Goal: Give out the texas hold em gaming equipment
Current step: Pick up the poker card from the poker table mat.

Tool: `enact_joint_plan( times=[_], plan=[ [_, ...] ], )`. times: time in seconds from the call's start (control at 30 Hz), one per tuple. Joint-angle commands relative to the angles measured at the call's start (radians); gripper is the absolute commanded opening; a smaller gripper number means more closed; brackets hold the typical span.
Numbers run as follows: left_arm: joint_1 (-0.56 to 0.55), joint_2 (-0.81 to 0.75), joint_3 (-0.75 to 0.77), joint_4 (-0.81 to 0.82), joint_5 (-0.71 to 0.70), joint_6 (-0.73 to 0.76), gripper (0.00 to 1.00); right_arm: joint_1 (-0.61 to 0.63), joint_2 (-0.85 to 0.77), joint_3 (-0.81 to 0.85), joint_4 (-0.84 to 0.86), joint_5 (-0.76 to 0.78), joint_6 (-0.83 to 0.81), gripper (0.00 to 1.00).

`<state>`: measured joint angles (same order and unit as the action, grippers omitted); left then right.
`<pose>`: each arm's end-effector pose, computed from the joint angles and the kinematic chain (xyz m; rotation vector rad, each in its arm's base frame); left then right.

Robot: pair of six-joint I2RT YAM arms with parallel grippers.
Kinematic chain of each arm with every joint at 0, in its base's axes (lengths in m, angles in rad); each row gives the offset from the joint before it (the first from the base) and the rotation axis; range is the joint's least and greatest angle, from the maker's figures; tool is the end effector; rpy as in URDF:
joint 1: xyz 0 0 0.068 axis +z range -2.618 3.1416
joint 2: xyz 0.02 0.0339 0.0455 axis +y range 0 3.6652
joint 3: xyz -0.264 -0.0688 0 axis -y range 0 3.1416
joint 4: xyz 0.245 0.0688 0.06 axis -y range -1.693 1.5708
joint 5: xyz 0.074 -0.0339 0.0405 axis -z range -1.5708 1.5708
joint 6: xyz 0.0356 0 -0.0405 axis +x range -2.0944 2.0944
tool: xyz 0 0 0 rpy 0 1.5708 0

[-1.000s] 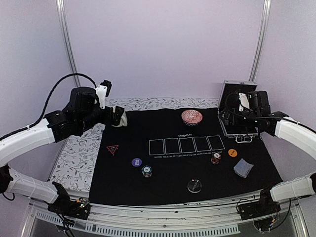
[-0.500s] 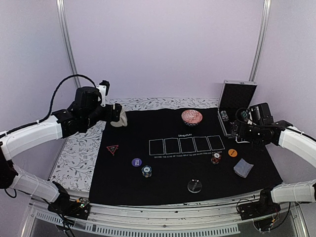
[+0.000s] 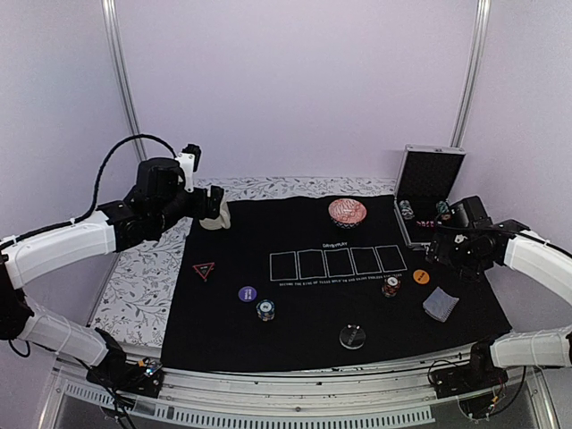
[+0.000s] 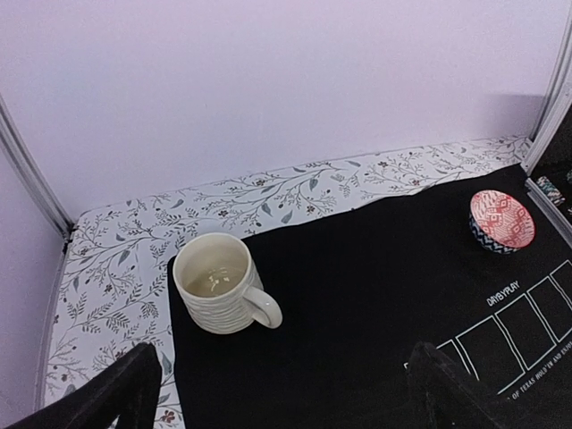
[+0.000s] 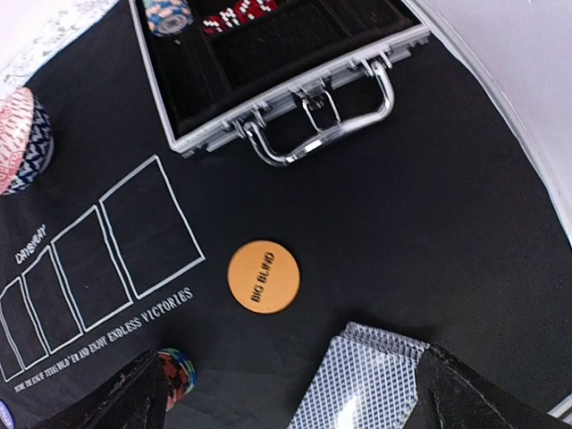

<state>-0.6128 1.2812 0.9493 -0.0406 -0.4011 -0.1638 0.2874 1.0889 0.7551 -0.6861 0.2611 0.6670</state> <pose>0.2495 -0.1584 0.3045 0.1655 1.9075 -0.1335 0.1997 0.0494 0.2315 0.5709 2.4731 0.0334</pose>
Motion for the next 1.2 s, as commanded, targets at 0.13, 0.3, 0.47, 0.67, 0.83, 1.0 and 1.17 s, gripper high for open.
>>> enact_joint_plan(
  times=[0.13, 0.3, 0.47, 0.67, 0.83, 1.0, 1.17],
  plan=[
    [0.011, -0.012, -0.013, 0.029, -0.011, 0.056, 0.98, -0.003, -0.009, -0.046, -0.091, -0.027, 0.150, 0.99],
    [0.012, -0.009, -0.018, 0.040, -0.008, 0.073, 0.98, -0.002, 0.008, -0.077, -0.077, -0.058, 0.208, 0.99],
    [0.012, -0.001, -0.018, 0.041, 0.050, 0.069, 0.98, -0.001, 0.037, -0.121, -0.046, -0.067, 0.261, 0.99],
    [0.012, 0.008, -0.017, 0.039, 0.125, 0.055, 0.98, -0.002, 0.106, -0.139, -0.005, -0.066, 0.293, 0.99],
    [0.011, 0.005, -0.013, 0.033, 0.171, 0.047, 0.98, -0.002, 0.124, -0.127, -0.065, -0.023, 0.321, 0.99],
    [0.011, -0.010, -0.014, 0.036, 0.181, 0.047, 0.98, -0.002, 0.110, -0.080, -0.154, 0.024, 0.334, 0.99],
    [0.010, -0.024, -0.016, 0.037, 0.189, 0.049, 0.98, -0.002, 0.101, -0.096, -0.158, -0.015, 0.327, 0.99]
  ],
)
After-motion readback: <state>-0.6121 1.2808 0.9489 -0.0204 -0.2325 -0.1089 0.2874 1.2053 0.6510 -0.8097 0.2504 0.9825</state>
